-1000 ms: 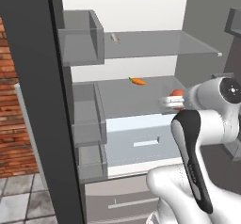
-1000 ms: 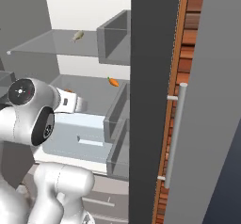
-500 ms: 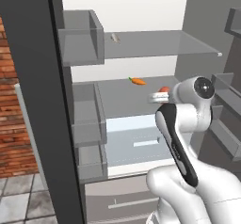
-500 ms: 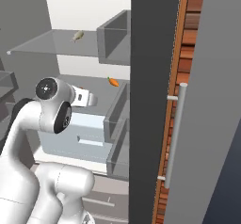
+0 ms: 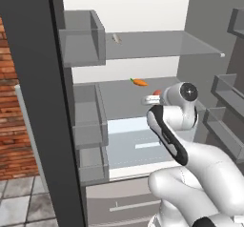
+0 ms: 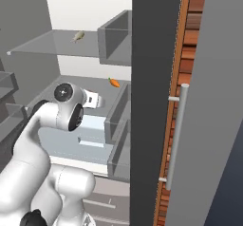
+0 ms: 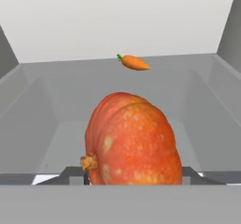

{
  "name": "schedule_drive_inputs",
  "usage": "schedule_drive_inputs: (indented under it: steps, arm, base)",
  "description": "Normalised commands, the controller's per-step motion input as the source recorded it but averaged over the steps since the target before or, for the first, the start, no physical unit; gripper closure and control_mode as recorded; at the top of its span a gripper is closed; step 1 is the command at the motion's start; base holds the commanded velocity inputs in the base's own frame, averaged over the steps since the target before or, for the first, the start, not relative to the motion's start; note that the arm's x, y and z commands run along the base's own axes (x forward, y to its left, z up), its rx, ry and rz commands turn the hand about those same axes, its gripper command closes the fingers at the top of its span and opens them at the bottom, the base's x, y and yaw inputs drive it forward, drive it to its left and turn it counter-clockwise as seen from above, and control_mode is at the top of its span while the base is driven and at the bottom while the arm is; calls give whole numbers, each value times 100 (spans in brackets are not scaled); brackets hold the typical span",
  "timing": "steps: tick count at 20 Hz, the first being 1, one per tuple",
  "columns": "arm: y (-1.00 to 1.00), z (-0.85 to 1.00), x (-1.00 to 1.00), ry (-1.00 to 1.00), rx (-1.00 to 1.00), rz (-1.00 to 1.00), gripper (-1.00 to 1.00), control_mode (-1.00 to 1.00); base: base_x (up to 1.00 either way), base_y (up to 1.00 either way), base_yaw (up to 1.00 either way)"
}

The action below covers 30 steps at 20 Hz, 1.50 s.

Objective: Transport the steak and squash to the fridge. Place the steak on the rack containing meat and place the squash on the rack containing the vegetable, ensuring meats and vegetables are on different racks.

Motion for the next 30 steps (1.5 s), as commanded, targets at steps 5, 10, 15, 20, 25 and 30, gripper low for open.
schedule_drive_inputs:
  steps: [5, 10, 15, 20, 25, 30]
  arm:
    - [0, -9, 40, 4, 0, 0, 100, -100]
    - [0, -16, 36, 8, 0, 0, 100, -100]
    - [0, -25, 27, 10, 0, 0, 100, -100]
    - [0, -25, 13, 0, 0, 0, 100, -100]
    - [0, -24, 14, 0, 0, 0, 100, -100]
    - [0, -28, 18, 0, 0, 0, 100, -100]
  base:
    - [0, 0, 0]
    - [0, 0, 0]
    - [0, 0, 0]
    - [0, 0, 0]
    - [0, 0, 0]
    - [0, 0, 0]
